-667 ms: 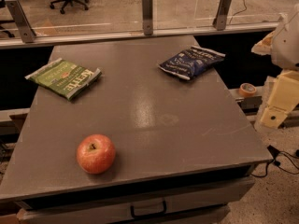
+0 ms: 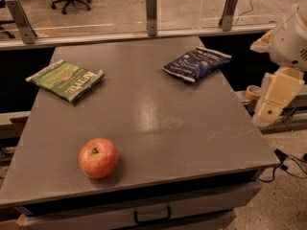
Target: Move blue chip bag near green jalapeno chip bag
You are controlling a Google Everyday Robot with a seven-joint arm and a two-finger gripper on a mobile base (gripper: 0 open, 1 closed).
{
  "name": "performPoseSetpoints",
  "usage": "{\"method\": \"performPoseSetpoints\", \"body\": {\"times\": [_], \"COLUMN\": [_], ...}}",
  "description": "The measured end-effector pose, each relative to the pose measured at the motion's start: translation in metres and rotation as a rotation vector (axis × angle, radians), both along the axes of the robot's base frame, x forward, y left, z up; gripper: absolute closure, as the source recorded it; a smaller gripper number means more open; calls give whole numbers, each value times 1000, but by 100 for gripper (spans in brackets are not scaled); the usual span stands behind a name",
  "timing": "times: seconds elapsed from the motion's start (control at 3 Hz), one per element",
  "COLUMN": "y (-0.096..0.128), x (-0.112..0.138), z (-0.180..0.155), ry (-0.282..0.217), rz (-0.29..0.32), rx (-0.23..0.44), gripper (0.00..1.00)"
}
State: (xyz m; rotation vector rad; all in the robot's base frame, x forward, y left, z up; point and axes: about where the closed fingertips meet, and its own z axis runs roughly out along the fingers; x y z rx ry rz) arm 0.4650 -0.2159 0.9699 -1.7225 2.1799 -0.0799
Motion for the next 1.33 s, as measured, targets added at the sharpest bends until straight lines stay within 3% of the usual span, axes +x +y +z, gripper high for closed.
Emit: {"method": "performPoseSetpoints", "body": {"times": [0.67, 1.0, 1.33], "y": [24, 49, 61], "x": [112, 189, 227], "z": [-23, -56, -83], "ry": [-96, -91, -51], "rz": [50, 5, -55], "rx": [185, 341, 428], "gripper": [0, 0, 0]}}
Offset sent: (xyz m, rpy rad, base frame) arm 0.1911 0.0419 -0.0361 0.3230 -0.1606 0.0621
